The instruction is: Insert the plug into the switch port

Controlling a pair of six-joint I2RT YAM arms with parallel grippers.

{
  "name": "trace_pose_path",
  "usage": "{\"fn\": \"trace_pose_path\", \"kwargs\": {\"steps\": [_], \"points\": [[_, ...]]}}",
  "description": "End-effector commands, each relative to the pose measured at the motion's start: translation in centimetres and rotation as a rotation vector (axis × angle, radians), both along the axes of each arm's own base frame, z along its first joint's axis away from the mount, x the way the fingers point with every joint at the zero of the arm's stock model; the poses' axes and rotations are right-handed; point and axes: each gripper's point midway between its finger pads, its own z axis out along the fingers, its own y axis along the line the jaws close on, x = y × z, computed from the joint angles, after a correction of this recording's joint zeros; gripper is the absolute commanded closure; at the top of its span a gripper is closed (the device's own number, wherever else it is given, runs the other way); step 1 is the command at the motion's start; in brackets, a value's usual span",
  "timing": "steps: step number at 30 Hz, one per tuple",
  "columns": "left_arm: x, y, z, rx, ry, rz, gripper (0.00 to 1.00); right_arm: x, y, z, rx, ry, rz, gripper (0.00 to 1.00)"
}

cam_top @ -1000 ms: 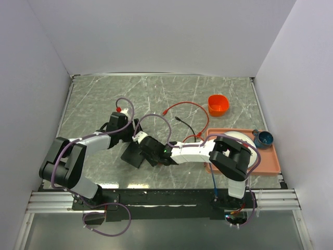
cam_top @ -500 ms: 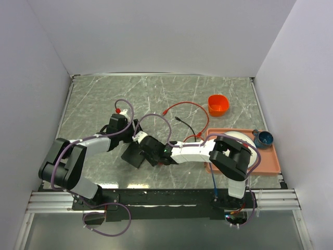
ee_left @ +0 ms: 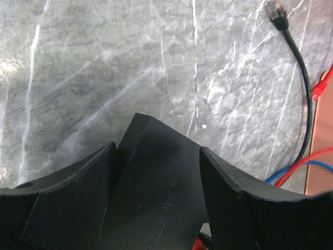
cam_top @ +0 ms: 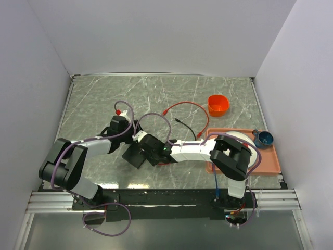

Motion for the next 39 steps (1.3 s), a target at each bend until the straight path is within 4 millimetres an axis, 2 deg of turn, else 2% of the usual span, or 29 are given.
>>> {"fn": "trace_pose_path", "kwargs": {"steps": [1, 3, 10, 18, 24, 33, 39], "points": [[-7.1, -2.6, -2.4, -0.104, 0.256, -0.117, 0.31, 7.2, 3.4, 7.9, 0.301, -0.225, -0.188, 1.00], [-7.3, -2.7, -2.4, -0.114, 0.263, -0.114, 0.31, 7.5, 3.6, 8.7, 0.344, -0.243, -0.205, 1.00], [-8.6, -4.0, -1.6, -0.153, 0.272, -0.138, 0.32, 8.4, 3.9, 9.2, 0.397, -0.288, -0.236, 1.00], [-10.9, -4.7, -1.8, -0.181, 0.310, -0.152, 0.32, 9.8, 3.7, 10.6, 0.447, -0.326, -0.265, 1.00], [-12.1, -5.3, -1.9, -0.167, 0.314, -0.179, 0.32, 10.1, 3.9, 11.3, 0.431, -0.292, -0.240, 1.00], [-13.8, -7.6, -2.5, -0.198, 0.356, -0.225, 0.32, 10.8, 3.4, 12.2, 0.472, -0.309, -0.271, 1.00], [-14.5, -8.4, -2.6, -0.205, 0.371, -0.230, 0.32, 11.2, 4.1, 12.3, 0.476, -0.304, -0.264, 1.00]]}}
